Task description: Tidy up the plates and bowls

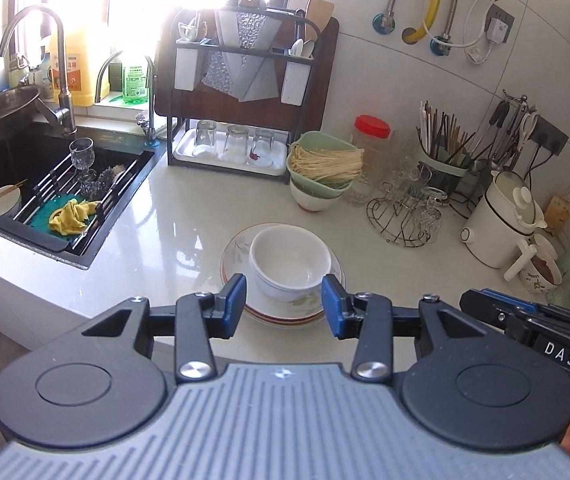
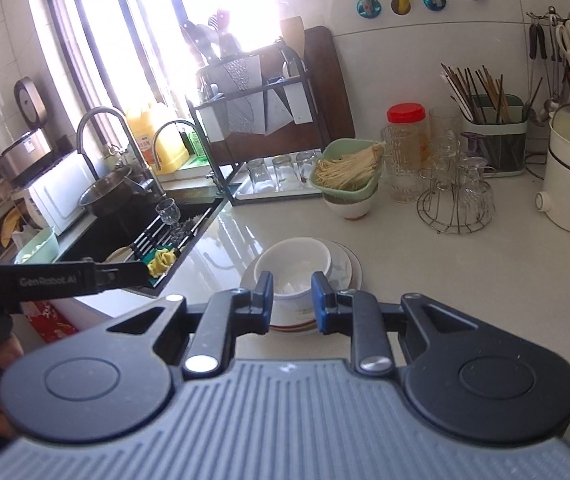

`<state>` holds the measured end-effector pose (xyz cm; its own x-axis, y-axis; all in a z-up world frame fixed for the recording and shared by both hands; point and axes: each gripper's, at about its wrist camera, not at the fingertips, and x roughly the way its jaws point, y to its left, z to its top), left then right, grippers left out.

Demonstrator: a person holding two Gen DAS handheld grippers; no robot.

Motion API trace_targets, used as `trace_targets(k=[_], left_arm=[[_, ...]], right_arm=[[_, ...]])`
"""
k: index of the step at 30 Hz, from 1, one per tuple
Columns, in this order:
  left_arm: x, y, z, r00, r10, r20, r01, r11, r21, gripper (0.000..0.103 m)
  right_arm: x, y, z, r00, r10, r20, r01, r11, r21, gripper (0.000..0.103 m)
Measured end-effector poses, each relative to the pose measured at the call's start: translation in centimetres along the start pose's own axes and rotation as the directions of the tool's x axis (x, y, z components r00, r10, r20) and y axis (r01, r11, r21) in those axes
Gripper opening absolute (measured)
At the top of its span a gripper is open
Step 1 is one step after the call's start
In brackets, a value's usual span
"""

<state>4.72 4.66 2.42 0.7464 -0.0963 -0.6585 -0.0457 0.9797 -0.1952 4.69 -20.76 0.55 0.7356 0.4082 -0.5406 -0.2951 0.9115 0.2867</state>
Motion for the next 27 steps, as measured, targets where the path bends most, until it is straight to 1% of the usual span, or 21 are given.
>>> trace_targets(k=[2, 3, 5, 7, 9, 11, 15, 17, 19, 20, 21, 22, 23, 24, 25, 27], left_arm=[[0.0, 0.5, -0.4, 1.000, -0.015, -0.010, 0.015, 1.000, -0.002, 0.047], [0.1, 0.7, -0.6, 1.000, -0.010, -0.019, 0.010, 1.000, 0.001, 0.047], [0.3, 1.2, -1.1, 0.999, -0.006, -0.044, 0.006, 1.000, 0.004, 0.047], [0.4, 1.8, -1.7, 0.998, -0.007, -0.059, 0.008, 1.000, 0.009, 0.047], [0.4, 2.2, -2.1, 0.998, -0.006, -0.070, 0.007, 1.000, 0.021, 0.047], [0.1, 2.7, -2.3, 0.997, -0.019, -0.074, 0.020, 1.000, 0.013, 0.048], [-0.4, 3.3, -2.6, 0.997, -0.022, -0.071, 0.025, 0.999, 0.031, 0.048], [-0.6, 3.4, -2.7, 0.998, -0.022, -0.066, 0.025, 0.999, 0.044, 0.050], [-0.9, 3.6, -2.7, 0.998, -0.032, -0.062, 0.034, 0.998, 0.045, 0.055], [-1.0, 3.7, -2.7, 0.997, -0.042, -0.063, 0.045, 0.998, 0.041, 0.059], [-1.0, 3.7, -2.7, 0.997, -0.052, -0.065, 0.055, 0.998, 0.039, 0.065], [-1.0, 3.8, -2.7, 0.996, -0.059, -0.065, 0.062, 0.997, 0.040, 0.072], [-1.0, 3.8, -2.7, 0.996, -0.064, -0.066, 0.067, 0.997, 0.042, 0.075], [-1.0, 3.8, -2.7, 0.995, -0.066, -0.071, 0.069, 0.997, 0.045, 0.081], [-1.0, 3.9, -2.7, 0.995, -0.065, -0.076, 0.069, 0.996, 0.048, 0.085], [-1.0, 3.9, -2.7, 0.996, -0.051, -0.076, 0.056, 0.997, 0.056, 0.091]], right_arm=[[-0.4, 0.2, -0.6, 1.000, -0.015, 0.009, 0.015, 1.000, -0.001, 0.025], [-0.6, 0.3, -0.8, 0.999, -0.027, 0.018, 0.027, 1.000, 0.000, 0.025], [-0.8, 0.5, -1.2, 0.998, -0.059, 0.009, 0.059, 0.998, 0.018, 0.025], [-1.1, 0.5, -1.7, 0.999, -0.043, 0.018, 0.042, 0.998, 0.056, 0.025], [-0.7, 0.5, -2.1, 0.998, -0.067, -0.007, 0.068, 0.996, 0.057, 0.025], [-0.5, 0.7, -2.6, 0.997, -0.081, -0.017, 0.082, 0.995, 0.063, 0.025], [-0.9, 1.6, -3.4, 0.994, -0.108, 0.002, 0.108, 0.992, 0.064, 0.025], [-1.0, 2.0, -3.6, 0.994, -0.109, 0.011, 0.108, 0.992, 0.066, 0.025], [-1.2, 2.4, -3.8, 0.993, -0.113, 0.020, 0.111, 0.992, 0.060, 0.025], [-1.2, 2.5, -3.8, 0.993, -0.117, 0.025, 0.115, 0.992, 0.056, 0.025], [-1.3, 2.7, -3.8, 0.992, -0.124, 0.028, 0.122, 0.991, 0.051, 0.039], [-1.4, 2.8, -3.9, 0.992, -0.126, 0.032, 0.124, 0.991, 0.045, 0.051], [-1.5, 2.9, -3.9, 0.992, -0.125, 0.035, 0.123, 0.992, 0.039, 0.075], [-1.6, 3.0, -4.1, 0.990, -0.132, 0.046, 0.130, 0.991, 0.037, 0.087], [-1.8, 3.1, -4.2, 0.987, -0.149, 0.061, 0.147, 0.988, 0.037, 0.088], [-1.9, 3.2, -4.2, 0.984, -0.167, 0.066, 0.165, 0.986, 0.032, 0.088]])
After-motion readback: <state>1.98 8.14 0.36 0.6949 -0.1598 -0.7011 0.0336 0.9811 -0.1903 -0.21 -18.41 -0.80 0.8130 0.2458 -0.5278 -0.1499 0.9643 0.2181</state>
